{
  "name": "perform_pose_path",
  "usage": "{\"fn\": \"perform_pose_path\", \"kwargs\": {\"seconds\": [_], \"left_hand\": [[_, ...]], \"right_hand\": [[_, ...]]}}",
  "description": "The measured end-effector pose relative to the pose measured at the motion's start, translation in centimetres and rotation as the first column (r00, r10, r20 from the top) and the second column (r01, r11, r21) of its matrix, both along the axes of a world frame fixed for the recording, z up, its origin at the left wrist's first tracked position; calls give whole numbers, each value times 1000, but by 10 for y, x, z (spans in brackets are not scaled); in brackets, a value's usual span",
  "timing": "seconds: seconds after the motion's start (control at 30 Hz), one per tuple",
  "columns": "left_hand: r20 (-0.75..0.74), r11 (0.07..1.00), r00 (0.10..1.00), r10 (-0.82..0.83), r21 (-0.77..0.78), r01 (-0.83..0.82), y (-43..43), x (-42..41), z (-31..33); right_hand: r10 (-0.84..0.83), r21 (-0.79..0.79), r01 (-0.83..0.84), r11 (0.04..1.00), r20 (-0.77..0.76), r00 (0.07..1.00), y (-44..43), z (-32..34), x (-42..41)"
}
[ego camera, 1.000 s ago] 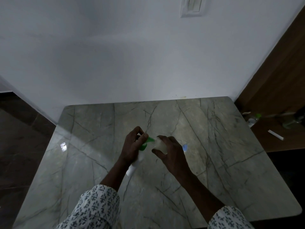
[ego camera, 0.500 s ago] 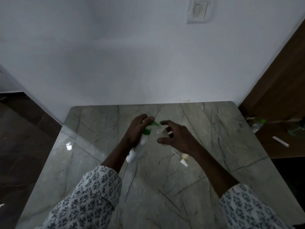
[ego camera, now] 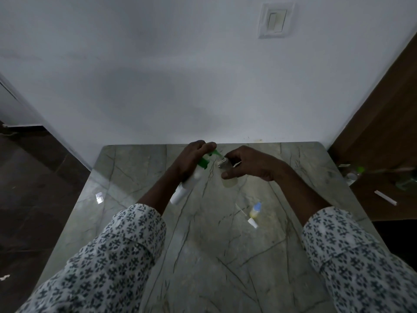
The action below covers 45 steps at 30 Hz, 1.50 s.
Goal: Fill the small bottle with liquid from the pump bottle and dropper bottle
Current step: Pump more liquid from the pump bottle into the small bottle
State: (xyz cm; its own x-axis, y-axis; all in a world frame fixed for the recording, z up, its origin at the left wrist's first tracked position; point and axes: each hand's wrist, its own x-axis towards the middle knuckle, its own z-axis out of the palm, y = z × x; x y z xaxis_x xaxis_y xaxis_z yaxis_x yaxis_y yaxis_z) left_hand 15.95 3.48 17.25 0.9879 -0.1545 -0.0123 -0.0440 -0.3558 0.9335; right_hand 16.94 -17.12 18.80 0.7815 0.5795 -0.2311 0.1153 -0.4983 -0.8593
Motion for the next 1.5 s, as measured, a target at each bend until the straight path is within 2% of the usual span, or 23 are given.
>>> {"fn": "perform_pose_path", "kwargs": {"seconds": [0.17,0.43,0.93,1.5], "left_hand": [[-20,1000,1000,-8,25,9,0,-1,0],[-24,999,1000,-1,32,2,1,-3,3],[-7,994,999,41,-97,-41,-2,-4,3],[4,992,998,67,-110,-66,-5,-6,2]], "right_hand": [[28,-19,-29,999,-63,998,2,4,-1],[39,-24,-40,999,-69,997,3,4,-1],[13,-3,-13,1000,-65,998,7,7,1],[-14,29,16,999,-63,998,4,9,3]]}}
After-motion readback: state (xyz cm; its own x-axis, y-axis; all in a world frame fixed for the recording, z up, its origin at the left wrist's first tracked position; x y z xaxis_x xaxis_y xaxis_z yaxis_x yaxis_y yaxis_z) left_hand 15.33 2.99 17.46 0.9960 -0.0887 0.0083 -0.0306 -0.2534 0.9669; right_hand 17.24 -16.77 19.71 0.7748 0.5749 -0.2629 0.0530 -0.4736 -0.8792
